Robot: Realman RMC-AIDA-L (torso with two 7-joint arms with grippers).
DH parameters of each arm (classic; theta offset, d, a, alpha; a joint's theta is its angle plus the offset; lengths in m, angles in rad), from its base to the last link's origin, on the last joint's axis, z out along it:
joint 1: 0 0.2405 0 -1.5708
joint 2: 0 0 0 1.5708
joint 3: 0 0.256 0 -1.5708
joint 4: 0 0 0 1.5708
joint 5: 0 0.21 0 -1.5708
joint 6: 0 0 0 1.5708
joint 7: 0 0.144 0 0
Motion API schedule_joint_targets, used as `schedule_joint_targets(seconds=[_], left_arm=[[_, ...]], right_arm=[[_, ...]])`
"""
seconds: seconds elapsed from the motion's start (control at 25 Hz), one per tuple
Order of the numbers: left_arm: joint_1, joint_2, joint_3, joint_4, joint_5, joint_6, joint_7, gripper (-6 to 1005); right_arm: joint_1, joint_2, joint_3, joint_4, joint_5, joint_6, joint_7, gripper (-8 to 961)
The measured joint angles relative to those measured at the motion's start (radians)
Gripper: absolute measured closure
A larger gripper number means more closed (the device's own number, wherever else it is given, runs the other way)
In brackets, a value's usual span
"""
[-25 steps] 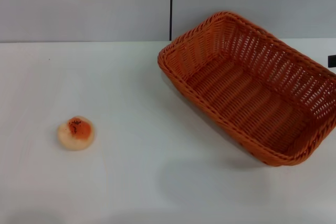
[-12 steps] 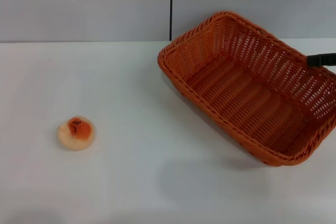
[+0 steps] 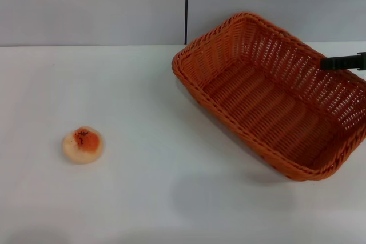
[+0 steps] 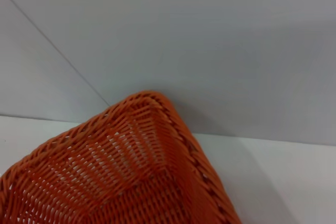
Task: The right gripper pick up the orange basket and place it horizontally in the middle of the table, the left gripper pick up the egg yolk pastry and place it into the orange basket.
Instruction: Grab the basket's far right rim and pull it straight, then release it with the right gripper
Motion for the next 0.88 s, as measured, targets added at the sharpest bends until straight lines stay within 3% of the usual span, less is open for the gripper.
schedule_joint_targets(seconds=[0.48,0.88], left_arm=[[0.005,-0.001,-0.001,0.004,-0.001,0.000,0.000,211],[0.006,-0.001,-0.002,0.000,-0.001,0.000,0.000,216]], right_arm=[[0.015,0.006,-0.008,0.029,0.016,0.010,-0.007,261],[0.016,0.004,-0.011,0.038,0.012,0.009,-0.005,623]])
